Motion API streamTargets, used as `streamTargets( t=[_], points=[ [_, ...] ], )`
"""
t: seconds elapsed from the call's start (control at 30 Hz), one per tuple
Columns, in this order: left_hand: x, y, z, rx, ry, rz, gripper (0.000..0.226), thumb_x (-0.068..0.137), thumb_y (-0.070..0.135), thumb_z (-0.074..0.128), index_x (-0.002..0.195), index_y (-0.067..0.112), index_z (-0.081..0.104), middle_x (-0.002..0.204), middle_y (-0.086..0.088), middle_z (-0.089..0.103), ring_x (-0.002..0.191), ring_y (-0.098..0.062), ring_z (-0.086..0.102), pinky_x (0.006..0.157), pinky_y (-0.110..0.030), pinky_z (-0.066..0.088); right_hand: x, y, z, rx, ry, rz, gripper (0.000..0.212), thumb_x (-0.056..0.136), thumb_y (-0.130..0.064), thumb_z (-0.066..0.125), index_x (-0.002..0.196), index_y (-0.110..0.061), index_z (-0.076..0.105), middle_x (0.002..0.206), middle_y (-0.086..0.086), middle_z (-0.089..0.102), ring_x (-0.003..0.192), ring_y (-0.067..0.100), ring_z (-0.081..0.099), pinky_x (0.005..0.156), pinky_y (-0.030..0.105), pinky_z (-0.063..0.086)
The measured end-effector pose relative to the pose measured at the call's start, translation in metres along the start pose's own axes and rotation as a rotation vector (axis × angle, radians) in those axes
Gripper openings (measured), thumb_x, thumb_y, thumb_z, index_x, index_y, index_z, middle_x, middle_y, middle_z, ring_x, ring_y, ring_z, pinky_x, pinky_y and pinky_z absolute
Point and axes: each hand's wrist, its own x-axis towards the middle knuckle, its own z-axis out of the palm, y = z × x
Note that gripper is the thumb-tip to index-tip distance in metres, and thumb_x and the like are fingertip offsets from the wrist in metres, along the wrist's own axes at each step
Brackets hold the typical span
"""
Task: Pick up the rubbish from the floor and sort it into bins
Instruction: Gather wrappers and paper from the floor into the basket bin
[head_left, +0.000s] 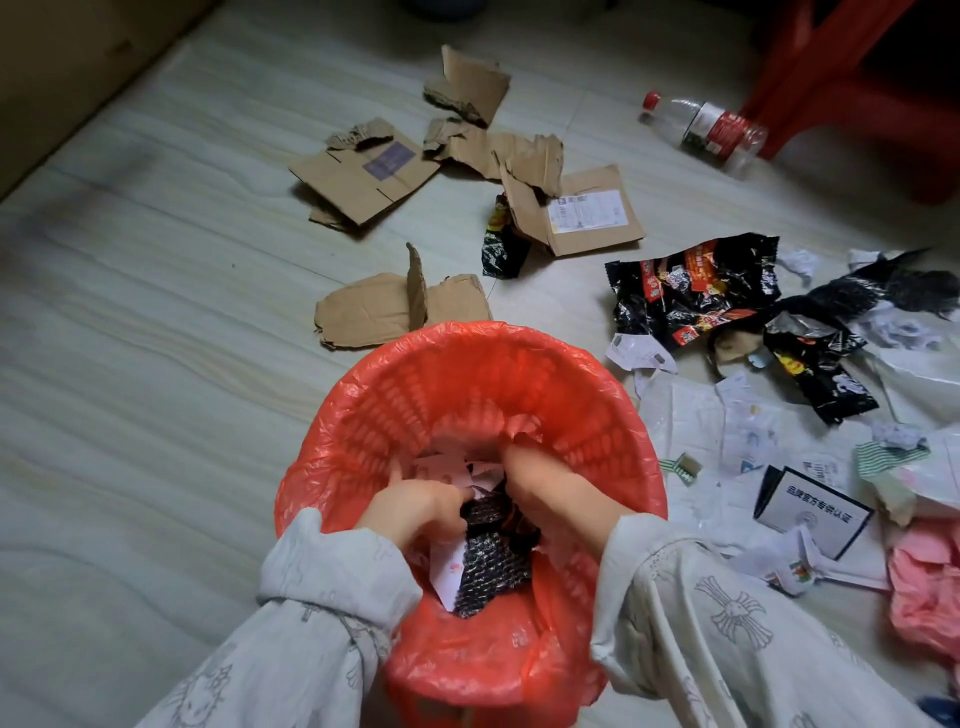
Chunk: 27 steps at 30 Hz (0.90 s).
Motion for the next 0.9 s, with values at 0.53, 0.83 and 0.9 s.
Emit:
streamTargets(
  t=[0.53,0.83,0.9],
  points=[
    [-0.043,0.007,-0.006,-0.123,0.385,0.002,0.044,0.098,0.031,0.031,0.142,0.03,0.032,0.155,-0.002,0.017,0.144,-0.035,-0.004,0.114,-0.056,0.003,-0.066,-0.014,-0.081,0.046,0.013,-0.062,0.037,0.091,-0.015,0.049,0.127,-0.007,0.054,0.126,0.013,0.059,0.112,0.03,0.058,0.087,0.033,0.048],
    [-0.116,0.062,-0.042,-0.19,0.944,0.32,0.034,0.092,0.019,0.042,0.122,0.016,0.058,0.128,-0.006,0.057,0.12,-0.023,0.049,0.103,-0.04,0.039,-0.196,0.039,-0.113,0.255,0.345,-0.061,0.034,0.095,-0.01,0.037,0.118,-0.005,0.062,0.12,0.013,0.065,0.096,0.025,0.062,0.088,0.035,0.05],
    [-0.14,0.097,-0.05,-0.21,1.046,0.409,0.033,0.093,0.016,0.042,0.122,0.015,0.056,0.127,-0.008,0.056,0.118,-0.024,0.051,0.101,-0.038,0.04,-0.231,0.063,-0.11,0.314,0.404,-0.009,0.033,0.096,-0.012,0.038,0.116,-0.003,0.063,0.113,0.013,0.068,0.096,0.025,0.062,0.093,0.038,0.048]
  ],
)
